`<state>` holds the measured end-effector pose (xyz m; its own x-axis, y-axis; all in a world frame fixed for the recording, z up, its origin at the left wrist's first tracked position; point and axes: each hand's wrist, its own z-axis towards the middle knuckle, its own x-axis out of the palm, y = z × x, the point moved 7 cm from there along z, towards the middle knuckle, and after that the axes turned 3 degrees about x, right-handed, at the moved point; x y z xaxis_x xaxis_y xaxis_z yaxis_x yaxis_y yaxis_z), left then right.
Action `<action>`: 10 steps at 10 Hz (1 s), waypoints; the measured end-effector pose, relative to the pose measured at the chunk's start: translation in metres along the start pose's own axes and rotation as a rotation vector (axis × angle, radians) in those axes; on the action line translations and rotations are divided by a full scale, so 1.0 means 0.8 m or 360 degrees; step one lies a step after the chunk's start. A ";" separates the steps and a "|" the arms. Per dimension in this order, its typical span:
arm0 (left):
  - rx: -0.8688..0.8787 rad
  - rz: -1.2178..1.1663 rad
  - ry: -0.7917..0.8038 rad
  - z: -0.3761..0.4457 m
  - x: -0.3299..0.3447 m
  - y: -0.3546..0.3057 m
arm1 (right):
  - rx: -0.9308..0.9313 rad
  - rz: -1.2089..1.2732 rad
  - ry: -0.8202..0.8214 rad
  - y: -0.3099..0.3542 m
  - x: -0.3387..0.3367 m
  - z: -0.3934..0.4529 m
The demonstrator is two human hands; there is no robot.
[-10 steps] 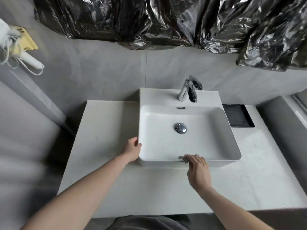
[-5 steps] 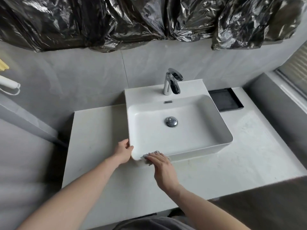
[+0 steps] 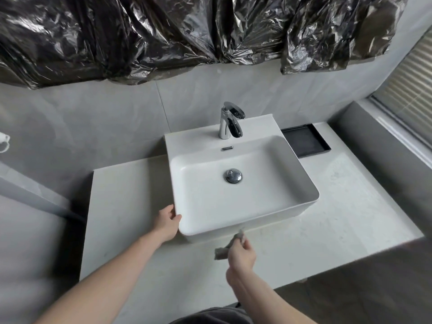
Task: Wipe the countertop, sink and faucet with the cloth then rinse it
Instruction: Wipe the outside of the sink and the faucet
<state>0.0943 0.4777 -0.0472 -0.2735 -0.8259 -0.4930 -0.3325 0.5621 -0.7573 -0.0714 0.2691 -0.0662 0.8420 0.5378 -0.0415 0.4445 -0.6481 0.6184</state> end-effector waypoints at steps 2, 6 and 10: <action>-0.0030 -0.0015 0.0013 0.004 -0.001 0.011 | 0.0455 -0.0018 0.0368 -0.048 0.092 0.009; -0.0042 0.0006 0.0016 0.016 0.002 0.024 | 0.0223 0.0148 -0.0086 0.117 -0.065 0.216; -0.0136 -0.0029 0.0001 0.014 0.004 0.028 | 0.0512 0.0320 0.0111 0.074 0.014 0.068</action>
<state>0.0962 0.4872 -0.0700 -0.2675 -0.8359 -0.4793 -0.4134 0.5489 -0.7265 -0.0193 0.2074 -0.0723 0.9043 0.4108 0.1158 0.3550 -0.8746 0.3302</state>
